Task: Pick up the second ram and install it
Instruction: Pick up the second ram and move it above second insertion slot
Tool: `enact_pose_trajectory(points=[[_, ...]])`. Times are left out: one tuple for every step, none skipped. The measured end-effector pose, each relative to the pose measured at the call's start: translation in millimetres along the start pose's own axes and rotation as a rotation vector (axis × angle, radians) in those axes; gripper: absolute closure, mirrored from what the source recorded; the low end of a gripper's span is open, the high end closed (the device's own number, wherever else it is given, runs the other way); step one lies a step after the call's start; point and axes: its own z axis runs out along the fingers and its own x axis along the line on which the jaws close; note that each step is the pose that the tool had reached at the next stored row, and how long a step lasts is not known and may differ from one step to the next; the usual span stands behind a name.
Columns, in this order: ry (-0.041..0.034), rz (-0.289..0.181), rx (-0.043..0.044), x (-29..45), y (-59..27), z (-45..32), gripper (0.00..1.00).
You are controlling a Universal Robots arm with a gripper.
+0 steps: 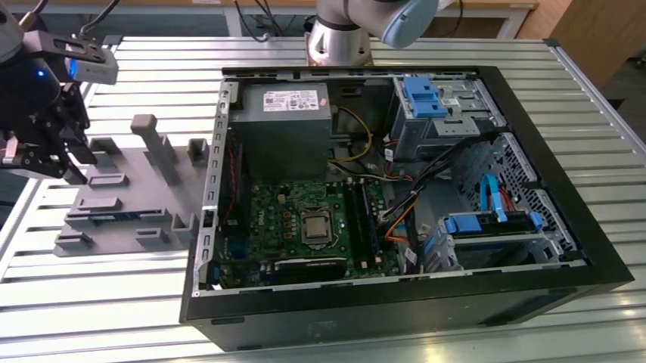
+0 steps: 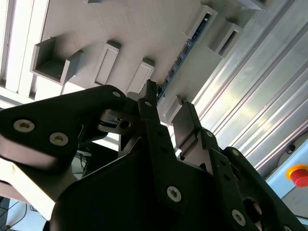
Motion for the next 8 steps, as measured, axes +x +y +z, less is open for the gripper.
enact_pose_trajectory(points=[[0.0005, 0.0, 0.0, 0.0, 0.0, 1.2, 0.59], [0.0008, 0.0, 0.0, -0.1, 0.0, 2.5, 0.59], [0.0011, -0.001, 0.0, -0.1, 0.0, 4.1, 0.59], [0.0012, -0.002, 0.0001, 0.0, -0.1, 5.7, 0.59], [0.0013, -0.003, 0.0001, 0.0, 0.0, 7.2, 0.59], [0.0013, -0.005, 0.0001, 0.0, 0.0, 8.6, 0.59], [0.0013, -0.006, 0.0002, 0.0, -0.1, 10.1, 0.59], [0.0013, -0.006, 0.0002, 0.0, -0.1, 11.5, 0.59]])
